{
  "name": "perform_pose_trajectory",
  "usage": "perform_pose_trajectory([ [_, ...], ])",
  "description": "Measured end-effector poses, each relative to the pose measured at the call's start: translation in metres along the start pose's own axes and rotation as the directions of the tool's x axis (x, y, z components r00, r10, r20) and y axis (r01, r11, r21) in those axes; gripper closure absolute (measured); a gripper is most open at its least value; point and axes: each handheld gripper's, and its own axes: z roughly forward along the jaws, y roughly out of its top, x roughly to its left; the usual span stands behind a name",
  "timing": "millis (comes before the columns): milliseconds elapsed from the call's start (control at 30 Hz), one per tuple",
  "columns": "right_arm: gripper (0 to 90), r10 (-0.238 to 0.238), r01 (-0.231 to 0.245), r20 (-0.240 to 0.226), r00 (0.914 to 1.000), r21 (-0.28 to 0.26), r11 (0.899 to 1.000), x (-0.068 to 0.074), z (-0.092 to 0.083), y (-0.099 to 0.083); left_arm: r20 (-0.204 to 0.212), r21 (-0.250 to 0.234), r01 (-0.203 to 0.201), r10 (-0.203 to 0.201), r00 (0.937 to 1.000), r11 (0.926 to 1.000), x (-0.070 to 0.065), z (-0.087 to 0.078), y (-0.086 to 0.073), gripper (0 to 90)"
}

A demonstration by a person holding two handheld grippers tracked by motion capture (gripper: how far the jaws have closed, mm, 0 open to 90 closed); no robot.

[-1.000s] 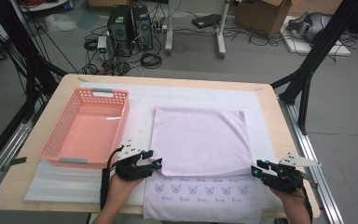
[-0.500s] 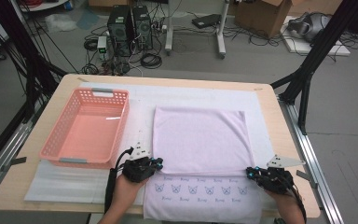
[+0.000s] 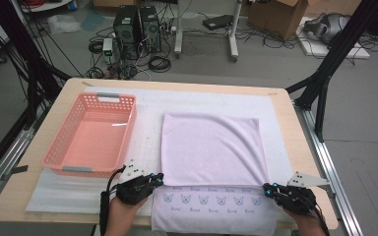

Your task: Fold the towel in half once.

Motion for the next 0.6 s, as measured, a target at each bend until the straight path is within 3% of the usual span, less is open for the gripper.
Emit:
perform_pose_trajectory([
  [200,84.7,-0.013,0.013,0.001,0.9999,-0.015,1.000,0.011,-0.011,-0.009,-0.021,-0.033,0.014,-0.015,0.9997,0.9994,-0.013,-0.018,-0.009,89.9],
  [367,83.9,-0.024,0.025,0.030,0.9993,-0.040,0.999,0.017,-0.016,-0.014,-0.042,-0.049,0.022,-0.024,0.9988,0.9986,-0.020,-0.023,-0.016,88.5],
  [467,81.7,-0.035,0.038,0.045,0.9983,-0.045,0.998,0.018,-0.014,-0.015,-0.069,-0.049,0.068,-0.071,0.9951,0.9965,-0.020,-0.019,-0.017,59.6],
  [600,78.6,-0.027,0.029,0.053,0.9982,-0.046,0.998,0.018,-0.013,-0.016,-0.074,-0.023,0.068,-0.070,0.9948,0.9974,-0.015,-0.008,-0.012,54.0],
])
